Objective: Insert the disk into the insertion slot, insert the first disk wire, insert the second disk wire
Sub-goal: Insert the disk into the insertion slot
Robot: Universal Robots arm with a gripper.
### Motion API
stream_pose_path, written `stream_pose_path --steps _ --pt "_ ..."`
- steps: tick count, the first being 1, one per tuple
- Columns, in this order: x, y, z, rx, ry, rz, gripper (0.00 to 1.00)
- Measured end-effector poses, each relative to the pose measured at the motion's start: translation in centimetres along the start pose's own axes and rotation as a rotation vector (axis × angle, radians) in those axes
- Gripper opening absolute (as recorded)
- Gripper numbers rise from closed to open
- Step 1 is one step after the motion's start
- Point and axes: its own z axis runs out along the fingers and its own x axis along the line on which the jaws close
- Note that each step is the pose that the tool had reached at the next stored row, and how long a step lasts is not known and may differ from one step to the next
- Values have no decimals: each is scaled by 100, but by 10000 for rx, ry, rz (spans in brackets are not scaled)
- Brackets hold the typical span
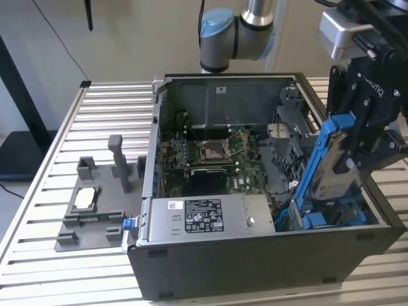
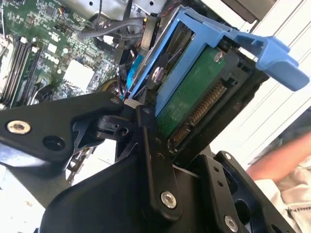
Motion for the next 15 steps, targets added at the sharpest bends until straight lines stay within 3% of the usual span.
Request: stream_pose_path --steps 1,4,5,11,13,15 --pt "5 -22 0 -63 -1 3 33" --pt "20 -68 2 -344 -4 14 33" --pt "24 -81 7 -397 -6 17 33" --pt "35 -203 46 -477 -66 21 33" --pt "37 -207 61 -574 -72 27 33" --pt "37 -209 66 -730 -76 34 33"
